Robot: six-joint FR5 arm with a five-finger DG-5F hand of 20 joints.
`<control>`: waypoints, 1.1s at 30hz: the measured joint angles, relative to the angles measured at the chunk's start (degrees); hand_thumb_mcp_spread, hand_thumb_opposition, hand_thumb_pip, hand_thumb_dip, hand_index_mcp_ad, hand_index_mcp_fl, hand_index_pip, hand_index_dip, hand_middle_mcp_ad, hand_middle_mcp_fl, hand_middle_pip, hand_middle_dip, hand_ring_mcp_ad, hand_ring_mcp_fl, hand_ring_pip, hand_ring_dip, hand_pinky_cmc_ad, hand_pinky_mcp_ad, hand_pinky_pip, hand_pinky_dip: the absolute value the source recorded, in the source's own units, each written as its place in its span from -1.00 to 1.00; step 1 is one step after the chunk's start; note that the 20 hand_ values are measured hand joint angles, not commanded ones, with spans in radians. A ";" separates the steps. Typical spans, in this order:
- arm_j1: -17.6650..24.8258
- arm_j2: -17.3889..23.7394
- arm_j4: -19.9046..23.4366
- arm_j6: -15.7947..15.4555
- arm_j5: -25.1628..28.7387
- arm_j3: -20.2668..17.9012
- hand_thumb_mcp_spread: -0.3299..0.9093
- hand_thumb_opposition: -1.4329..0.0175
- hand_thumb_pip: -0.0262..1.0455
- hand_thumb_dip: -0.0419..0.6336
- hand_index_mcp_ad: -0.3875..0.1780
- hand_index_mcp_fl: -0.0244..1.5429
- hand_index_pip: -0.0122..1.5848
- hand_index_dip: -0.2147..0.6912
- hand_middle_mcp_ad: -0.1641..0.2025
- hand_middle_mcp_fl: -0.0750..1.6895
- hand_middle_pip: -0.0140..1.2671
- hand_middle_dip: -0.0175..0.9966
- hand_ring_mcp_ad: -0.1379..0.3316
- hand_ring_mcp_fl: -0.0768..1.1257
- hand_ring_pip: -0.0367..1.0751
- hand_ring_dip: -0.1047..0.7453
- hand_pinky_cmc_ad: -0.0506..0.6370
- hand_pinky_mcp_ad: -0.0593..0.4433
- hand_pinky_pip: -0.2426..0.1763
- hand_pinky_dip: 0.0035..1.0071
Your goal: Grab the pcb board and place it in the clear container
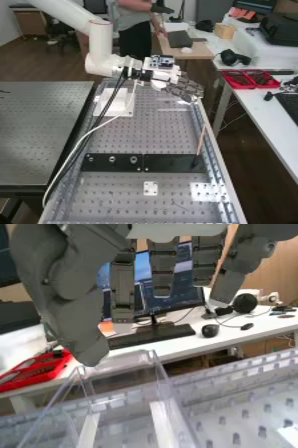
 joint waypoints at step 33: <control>-7.32 33.71 -12.82 -8.93 -2.97 -15.48 0.02 -0.13 0.25 -0.22 0.01 -0.79 -0.48 -0.43 0.30 -0.81 -0.78 -0.66 0.43 -0.87 -0.77 -0.67 0.16 0.28 -0.34 0.30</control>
